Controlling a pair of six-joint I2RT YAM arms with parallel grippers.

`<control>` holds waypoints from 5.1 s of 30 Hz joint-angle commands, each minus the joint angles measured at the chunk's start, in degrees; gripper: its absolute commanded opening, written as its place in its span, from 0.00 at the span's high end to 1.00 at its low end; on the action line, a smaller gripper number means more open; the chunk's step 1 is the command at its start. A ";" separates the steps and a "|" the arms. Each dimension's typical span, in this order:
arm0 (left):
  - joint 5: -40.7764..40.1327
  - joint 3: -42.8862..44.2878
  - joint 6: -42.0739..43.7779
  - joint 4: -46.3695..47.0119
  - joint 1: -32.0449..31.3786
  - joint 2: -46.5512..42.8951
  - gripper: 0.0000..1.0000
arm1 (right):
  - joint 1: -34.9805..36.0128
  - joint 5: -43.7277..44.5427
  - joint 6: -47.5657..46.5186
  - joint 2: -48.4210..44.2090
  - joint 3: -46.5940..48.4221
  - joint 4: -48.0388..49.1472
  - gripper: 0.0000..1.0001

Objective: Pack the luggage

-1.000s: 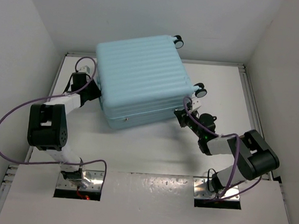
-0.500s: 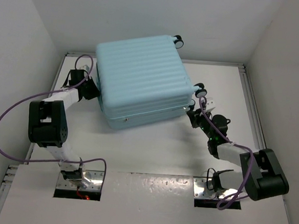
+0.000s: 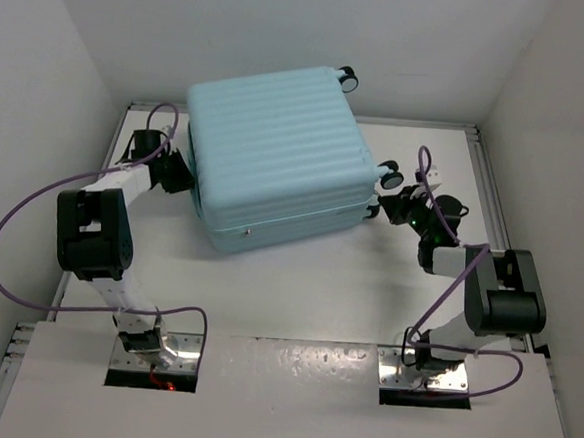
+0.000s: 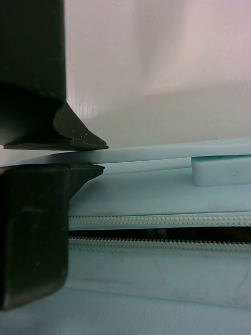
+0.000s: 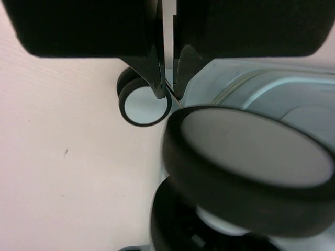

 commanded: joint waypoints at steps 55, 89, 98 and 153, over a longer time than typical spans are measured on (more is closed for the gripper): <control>-0.30 12.68 9.46 -20.88 9.59 -26.83 0.15 | 27.55 -18.92 17.50 21.11 17.45 29.14 1.00; -8.99 9.08 32.84 -30.92 -20.29 -35.09 0.36 | 31.00 -19.52 12.66 18.75 13.77 28.00 0.47; -11.11 8.46 32.84 -29.86 -21.96 -34.57 0.28 | 27.29 -21.81 11.62 19.69 12.09 27.03 0.30; -12.95 4.59 30.73 -25.64 -22.49 -32.29 0.27 | 24.84 -3.00 -6.06 37.10 34.59 21.85 1.00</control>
